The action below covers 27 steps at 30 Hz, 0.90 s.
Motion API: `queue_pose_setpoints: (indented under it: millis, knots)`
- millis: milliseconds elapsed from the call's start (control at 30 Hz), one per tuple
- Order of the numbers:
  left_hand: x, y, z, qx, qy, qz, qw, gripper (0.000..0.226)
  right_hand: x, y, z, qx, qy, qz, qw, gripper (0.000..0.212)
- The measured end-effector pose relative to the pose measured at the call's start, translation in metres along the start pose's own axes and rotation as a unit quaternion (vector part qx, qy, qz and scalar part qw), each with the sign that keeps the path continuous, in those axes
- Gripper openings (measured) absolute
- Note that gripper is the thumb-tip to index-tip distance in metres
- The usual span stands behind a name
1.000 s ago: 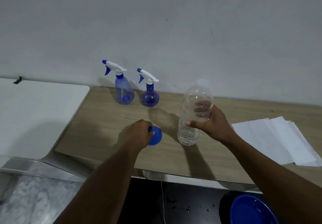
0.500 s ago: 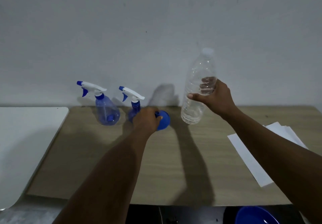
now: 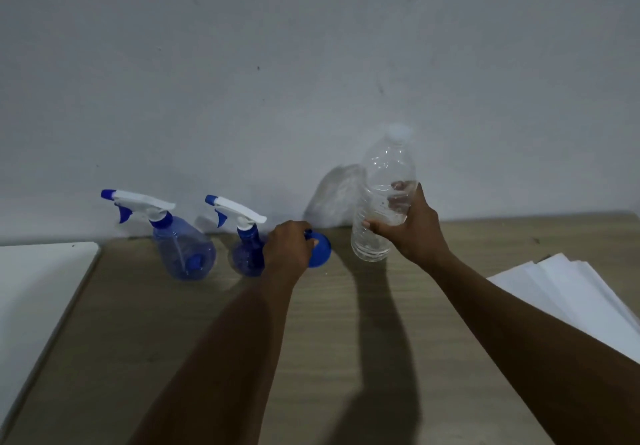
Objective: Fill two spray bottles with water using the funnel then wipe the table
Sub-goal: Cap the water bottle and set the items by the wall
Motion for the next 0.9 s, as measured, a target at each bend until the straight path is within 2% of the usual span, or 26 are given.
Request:
queue_pose_setpoints:
  millis: [133,233,300,367,433,633,767,900]
  knots:
    - [0.001,0.0,0.0,-0.01,0.002,-0.013,1.0,0.024,0.002,-0.003,0.0,0.007,0.001,-0.002,1.0,0.082]
    - [-0.003,-0.006,0.0,-0.027,-0.006,-0.02,0.999,0.049,0.001,-0.003,0.0,0.027,0.008,-0.015,0.999,0.086]
    - [-0.009,-0.014,0.002,-0.035,-0.009,-0.006,0.999,0.058,-0.001,-0.008,-0.002,0.046,0.014,-0.037,0.998,0.098]
    - [-0.018,-0.026,0.008,-0.028,-0.021,0.006,0.999,0.058,-0.005,-0.018,-0.005,0.069,0.016,-0.047,0.996,0.109]
    - [-0.026,-0.04,0.016,-0.002,-0.049,0.006,0.999,0.054,-0.011,-0.029,-0.007,0.095,0.003,-0.05,0.994,0.111]
    - [-0.033,-0.103,0.046,0.038,-0.118,-0.063,0.99,0.052,-0.041,-0.073,-0.013,0.137,-0.041,-0.093,0.985,0.077]
    - [-0.017,-0.148,0.055,0.06,-0.141,-0.112,0.982,0.053,-0.066,-0.108,-0.016,0.143,-0.031,-0.065,0.987,0.071]
    - [-0.001,-0.178,0.053,0.071,-0.119,-0.144,0.98,0.054,-0.089,-0.145,-0.016,0.161,-0.027,-0.049,0.985,0.064]
Point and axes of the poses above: each hand's wrist, its own y-axis towards the middle knuckle, its own x-axis out of the palm, z = x × y, the point moved 2 cm from there along y, towards the middle knuckle, and after that the axes turned 15 degrees about -x, right-handed, at the moved point
